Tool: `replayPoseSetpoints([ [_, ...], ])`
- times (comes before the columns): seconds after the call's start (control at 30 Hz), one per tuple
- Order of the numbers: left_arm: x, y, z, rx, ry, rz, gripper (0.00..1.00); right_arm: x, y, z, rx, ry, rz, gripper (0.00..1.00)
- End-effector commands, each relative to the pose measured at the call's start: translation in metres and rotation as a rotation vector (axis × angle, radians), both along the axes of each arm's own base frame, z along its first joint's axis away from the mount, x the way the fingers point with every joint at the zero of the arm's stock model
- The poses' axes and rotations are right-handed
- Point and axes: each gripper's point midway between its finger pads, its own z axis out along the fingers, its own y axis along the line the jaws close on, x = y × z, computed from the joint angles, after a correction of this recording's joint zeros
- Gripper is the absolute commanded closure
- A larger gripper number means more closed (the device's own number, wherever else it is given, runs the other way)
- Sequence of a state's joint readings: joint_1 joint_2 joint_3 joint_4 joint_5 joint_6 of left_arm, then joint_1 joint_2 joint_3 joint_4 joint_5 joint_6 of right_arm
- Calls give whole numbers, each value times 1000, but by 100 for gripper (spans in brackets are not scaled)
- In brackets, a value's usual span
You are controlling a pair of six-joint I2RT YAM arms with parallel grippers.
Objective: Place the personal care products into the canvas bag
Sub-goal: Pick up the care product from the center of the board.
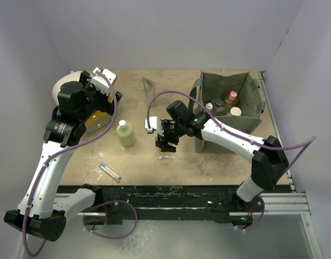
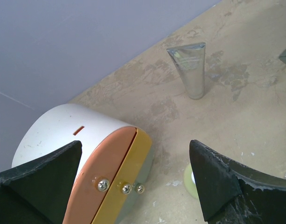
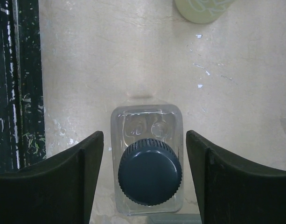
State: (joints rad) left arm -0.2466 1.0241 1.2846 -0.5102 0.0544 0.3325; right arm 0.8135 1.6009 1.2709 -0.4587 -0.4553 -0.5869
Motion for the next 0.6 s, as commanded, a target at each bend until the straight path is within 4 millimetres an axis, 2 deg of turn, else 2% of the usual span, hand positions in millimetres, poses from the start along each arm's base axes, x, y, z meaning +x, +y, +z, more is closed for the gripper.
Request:
replayPoseSetpoints([
  [0.0, -2, -1, 9, -24, -31, -10, 1, -10, -1, 4, 21, 6, 22, 26],
  [0.2, -3, -4, 1, -28, -18, -34, 1, -13, 0, 7, 64, -13, 24, 27],
  [0.57, -4, -4, 1, -29, -16, -40, 0, -12, 3, 8, 83, -10, 16, 32],
])
